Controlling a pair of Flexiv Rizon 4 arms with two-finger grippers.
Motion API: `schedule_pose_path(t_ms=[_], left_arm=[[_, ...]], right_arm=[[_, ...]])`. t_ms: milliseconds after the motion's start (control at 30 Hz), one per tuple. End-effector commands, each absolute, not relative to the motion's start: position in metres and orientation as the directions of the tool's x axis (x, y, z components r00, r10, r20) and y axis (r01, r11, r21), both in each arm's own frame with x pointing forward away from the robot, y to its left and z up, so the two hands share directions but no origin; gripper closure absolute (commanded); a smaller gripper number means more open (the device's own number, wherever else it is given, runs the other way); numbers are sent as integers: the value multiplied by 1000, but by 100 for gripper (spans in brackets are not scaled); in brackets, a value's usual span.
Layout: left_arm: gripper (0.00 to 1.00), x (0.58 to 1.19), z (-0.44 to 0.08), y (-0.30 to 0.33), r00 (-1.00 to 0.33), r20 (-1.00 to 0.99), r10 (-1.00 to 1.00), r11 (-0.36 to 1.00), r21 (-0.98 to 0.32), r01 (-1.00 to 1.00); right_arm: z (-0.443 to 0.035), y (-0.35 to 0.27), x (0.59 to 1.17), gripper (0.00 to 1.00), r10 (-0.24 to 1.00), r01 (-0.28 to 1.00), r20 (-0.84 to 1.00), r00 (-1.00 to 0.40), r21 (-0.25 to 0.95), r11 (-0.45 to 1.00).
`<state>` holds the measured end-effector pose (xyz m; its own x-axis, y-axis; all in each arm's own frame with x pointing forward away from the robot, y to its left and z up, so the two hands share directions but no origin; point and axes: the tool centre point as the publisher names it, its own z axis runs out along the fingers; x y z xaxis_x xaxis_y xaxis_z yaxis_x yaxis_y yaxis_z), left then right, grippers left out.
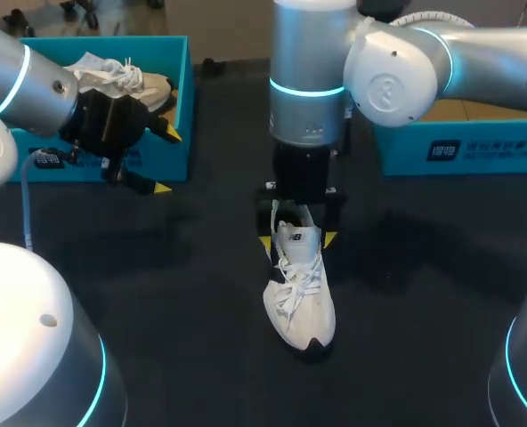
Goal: Take the shoe out of the shoebox, open the shoe tongue, remove and reinsert the insole, then place the shoe into the shoebox
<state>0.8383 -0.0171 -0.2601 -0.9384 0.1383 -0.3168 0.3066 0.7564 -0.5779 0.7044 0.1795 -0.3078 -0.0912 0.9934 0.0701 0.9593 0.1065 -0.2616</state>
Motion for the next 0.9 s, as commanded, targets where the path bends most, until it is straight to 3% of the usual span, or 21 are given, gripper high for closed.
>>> schedule_pose_path(t_ms=[33,467,500,533,600,633,667,733,900], left_arm=[[0,838,-260,-17,-938,-317,140,758,-576,307],[0,838,-260,-17,-938,-317,140,758,-576,307],[0,838,-260,-17,-938,-317,140,758,-576,307],[0,838,-260,-17,-938,-317,140,758,-576,307],[0,838,-260,-17,-938,-317,140,758,-576,307],[0,838,-260,-17,-938,-317,140,758,-576,307],[0,838,-260,-17,-938,-317,140,758,-576,307],[0,838,-260,-17,-938,-317,140,758,-576,307],[0,838,-260,-17,-938,-317,140,758,-576,307]], right_arm=[[-296,174,693,0,997,966,43,-69,-246,78],[-291,189,669,0,998,962,41,-44,-266,53],[-293,189,670,20,998,962,42,-44,-268,54],[-295,190,671,27,998,962,43,-40,-267,50],[-297,187,673,26,998,963,46,-37,-266,48],[-299,185,674,32,998,963,44,-33,-265,43],[-301,184,676,46,998,962,44,-33,-270,43],[-299,184,681,58,999,960,36,-39,-275,47],[-299,184,686,58,998,953,27,-51,-297,56]])
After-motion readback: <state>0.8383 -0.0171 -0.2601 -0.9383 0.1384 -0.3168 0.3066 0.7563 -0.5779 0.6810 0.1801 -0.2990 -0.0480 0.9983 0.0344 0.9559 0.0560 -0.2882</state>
